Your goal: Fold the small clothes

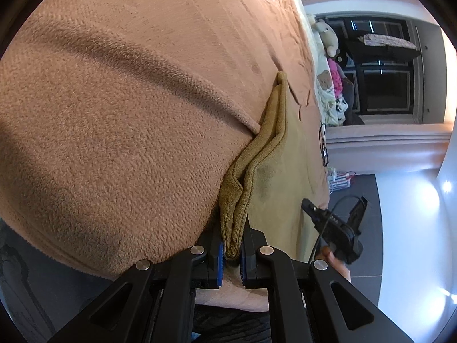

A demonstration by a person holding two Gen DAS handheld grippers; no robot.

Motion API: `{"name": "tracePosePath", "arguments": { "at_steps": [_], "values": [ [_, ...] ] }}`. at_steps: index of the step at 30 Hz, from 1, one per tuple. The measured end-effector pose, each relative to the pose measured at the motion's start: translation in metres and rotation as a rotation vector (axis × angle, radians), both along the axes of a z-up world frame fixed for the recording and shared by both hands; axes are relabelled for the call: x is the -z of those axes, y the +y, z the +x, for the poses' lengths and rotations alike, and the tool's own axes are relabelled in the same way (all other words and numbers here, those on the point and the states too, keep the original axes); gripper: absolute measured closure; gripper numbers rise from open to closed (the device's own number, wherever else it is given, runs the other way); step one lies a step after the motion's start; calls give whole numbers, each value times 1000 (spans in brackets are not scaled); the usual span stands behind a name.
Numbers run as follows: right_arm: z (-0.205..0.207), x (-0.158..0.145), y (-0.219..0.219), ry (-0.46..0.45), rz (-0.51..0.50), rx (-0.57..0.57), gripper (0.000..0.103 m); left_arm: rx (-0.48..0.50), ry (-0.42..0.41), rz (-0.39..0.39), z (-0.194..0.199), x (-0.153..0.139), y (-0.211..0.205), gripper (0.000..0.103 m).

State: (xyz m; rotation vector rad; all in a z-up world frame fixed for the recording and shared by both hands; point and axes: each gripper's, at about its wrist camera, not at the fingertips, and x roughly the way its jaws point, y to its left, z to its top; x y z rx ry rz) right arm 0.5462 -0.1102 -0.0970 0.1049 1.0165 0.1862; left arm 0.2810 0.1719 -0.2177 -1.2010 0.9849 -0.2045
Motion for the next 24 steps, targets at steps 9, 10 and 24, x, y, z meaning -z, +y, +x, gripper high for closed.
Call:
{"name": "tracePosePath", "arguments": {
  "at_steps": [9,10,24],
  "values": [
    [39,8,3,-3,-22,26,95,-14,17,16,-1,-4,-5,94],
    [42,8,4,-2,-19,31,95,-16,21,15,-1,-4,-5,95],
    [68,-17,-1,27,54,46,95,-35,27,55,-4,-17,-15,95]
  ]
}}
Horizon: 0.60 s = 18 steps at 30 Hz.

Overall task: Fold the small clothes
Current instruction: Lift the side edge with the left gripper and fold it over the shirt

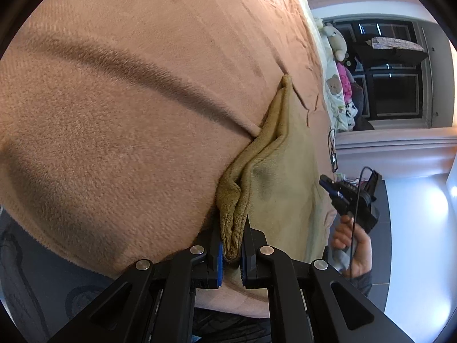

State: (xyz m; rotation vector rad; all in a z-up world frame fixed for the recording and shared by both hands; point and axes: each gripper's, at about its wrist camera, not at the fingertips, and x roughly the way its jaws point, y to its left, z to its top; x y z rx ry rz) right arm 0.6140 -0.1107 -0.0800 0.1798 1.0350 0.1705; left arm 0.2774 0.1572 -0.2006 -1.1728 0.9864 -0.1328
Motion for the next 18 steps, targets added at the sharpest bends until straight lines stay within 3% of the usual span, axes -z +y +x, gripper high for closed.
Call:
{"name": "tracePosePath", "arguments": {
  "at_steps": [9,18],
  "values": [
    [-63,4,-5,17,5,-110,95,31,-168,-72,4,-32,-7,95],
    [-134,9,-11,12,45,-183,95,68,-264,-84,19,-69,-24,95]
  ]
}}
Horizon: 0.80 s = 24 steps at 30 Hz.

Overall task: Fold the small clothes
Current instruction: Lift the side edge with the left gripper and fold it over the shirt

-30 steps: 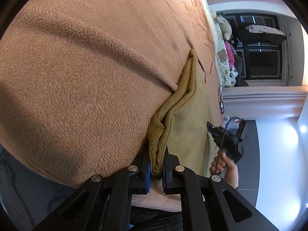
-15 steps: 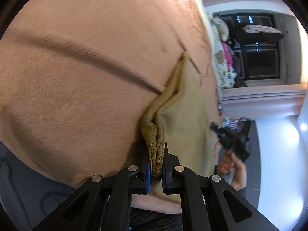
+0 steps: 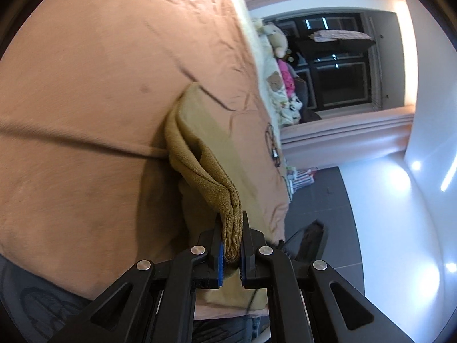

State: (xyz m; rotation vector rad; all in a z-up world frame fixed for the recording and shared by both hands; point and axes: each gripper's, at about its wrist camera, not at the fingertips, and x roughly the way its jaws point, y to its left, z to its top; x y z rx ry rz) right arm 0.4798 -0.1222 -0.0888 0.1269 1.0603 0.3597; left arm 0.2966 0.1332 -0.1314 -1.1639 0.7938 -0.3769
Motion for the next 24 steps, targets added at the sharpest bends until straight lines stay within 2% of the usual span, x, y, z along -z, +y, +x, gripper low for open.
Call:
{"name": "tracePosePath", "arguments": {
  "at_steps": [12,24],
  "values": [
    [-67,33,-11,29,123,-28,95,97,-82,71,31,-44,-37,96],
    [-96,46,-25,26,205,0,95,204,-157,133,59,-92,-93,96]
  ]
}}
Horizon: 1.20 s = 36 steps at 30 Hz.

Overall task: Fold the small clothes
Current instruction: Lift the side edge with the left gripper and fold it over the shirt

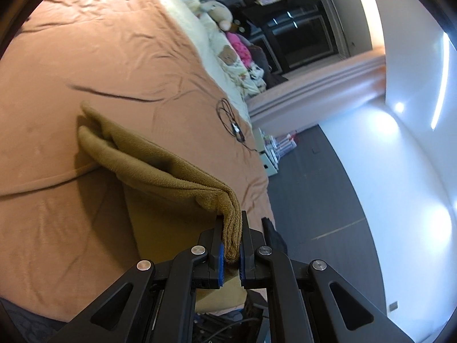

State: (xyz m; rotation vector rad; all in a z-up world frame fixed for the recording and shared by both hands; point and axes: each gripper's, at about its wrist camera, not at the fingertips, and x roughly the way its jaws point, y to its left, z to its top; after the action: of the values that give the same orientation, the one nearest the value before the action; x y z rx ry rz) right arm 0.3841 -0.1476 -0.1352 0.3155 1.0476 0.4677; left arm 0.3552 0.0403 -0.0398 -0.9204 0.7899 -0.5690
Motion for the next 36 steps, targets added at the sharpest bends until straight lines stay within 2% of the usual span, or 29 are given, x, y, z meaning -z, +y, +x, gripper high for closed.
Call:
{"name": "tracePosePath", "arguments": {
  "at_steps": [11,12,14,15,16,23,36],
  "values": [
    [-20,-33,-67,-115,56,109,94,139,-43,66,20,-30,-79,96],
    [-22,-36,-76,-123,58,122,90,149,-43,72,20,-30,-86,96],
    [-28,-38,-85,-138,67,140,72,181,-41,87,23,-29,-103,96],
    [-32,-42,-94,-161,71,157,54,192,-40,89,22,-28,-108,96],
    [-38,-43,-96,-175,70,169,41,211,-40,92,22,-26,-117,96],
    [-65,-46,-123,-227,73,248,40,296,-26,116,24,-17,-165,96],
    [-103,-42,-150,-210,97,341,40,432,42,154,28,19,-255,96]
  ]
}}
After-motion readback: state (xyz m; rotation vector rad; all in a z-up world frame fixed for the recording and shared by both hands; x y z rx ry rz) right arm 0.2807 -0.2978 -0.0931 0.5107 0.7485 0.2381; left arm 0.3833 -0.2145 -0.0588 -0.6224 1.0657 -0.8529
